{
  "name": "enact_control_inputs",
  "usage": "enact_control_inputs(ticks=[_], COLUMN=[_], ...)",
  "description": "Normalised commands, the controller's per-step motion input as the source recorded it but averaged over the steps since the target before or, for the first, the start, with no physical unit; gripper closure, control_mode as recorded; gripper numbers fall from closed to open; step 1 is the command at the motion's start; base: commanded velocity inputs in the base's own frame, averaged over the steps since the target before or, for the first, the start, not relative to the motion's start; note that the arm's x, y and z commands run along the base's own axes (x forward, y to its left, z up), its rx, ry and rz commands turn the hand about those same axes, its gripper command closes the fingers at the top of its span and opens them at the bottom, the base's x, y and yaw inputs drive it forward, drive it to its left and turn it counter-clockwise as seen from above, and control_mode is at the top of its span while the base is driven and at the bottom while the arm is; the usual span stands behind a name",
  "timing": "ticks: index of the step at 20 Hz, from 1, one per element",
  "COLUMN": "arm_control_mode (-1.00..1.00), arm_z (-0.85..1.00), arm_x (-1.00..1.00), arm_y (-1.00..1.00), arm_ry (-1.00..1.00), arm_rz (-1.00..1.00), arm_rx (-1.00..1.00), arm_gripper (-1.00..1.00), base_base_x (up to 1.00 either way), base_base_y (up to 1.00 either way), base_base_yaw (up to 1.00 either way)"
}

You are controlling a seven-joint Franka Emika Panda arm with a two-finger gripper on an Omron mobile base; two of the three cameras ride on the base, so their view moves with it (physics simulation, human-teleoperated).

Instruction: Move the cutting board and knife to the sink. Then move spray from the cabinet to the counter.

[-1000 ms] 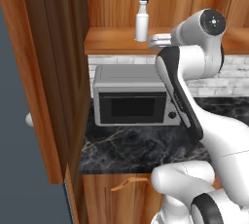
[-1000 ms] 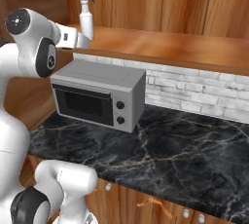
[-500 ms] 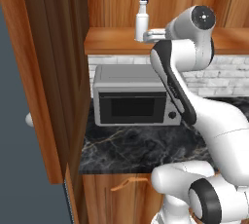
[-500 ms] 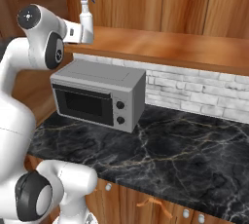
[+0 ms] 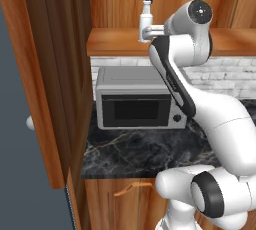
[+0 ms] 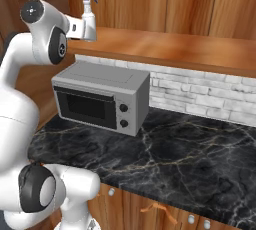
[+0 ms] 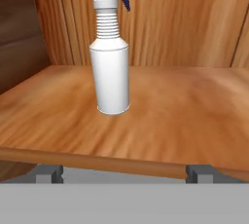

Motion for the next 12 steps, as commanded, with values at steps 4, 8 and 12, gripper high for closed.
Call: enact_control_inputs(ticks=[4,8,12], arm_control_mode=[-1.00,-1.00,-1.00], arm_z=[0.02,0.01,0.00], arm_x=[0.23,0.14,0.12], arm_y=[0.04,0.08,0.04], arm_ry=[0.08,0.06,0.00], arm_rz=[0.00,0.00,0.00], arm_rx=[0.00,0.00,0.00], arm_gripper=[-1.00,-1.00,-1.00], base_base_x=[0.00,0.00,0.00], base_base_y=[0.00,0.00,0.00], base_base_yaw=[0.00,0.00,0.00])
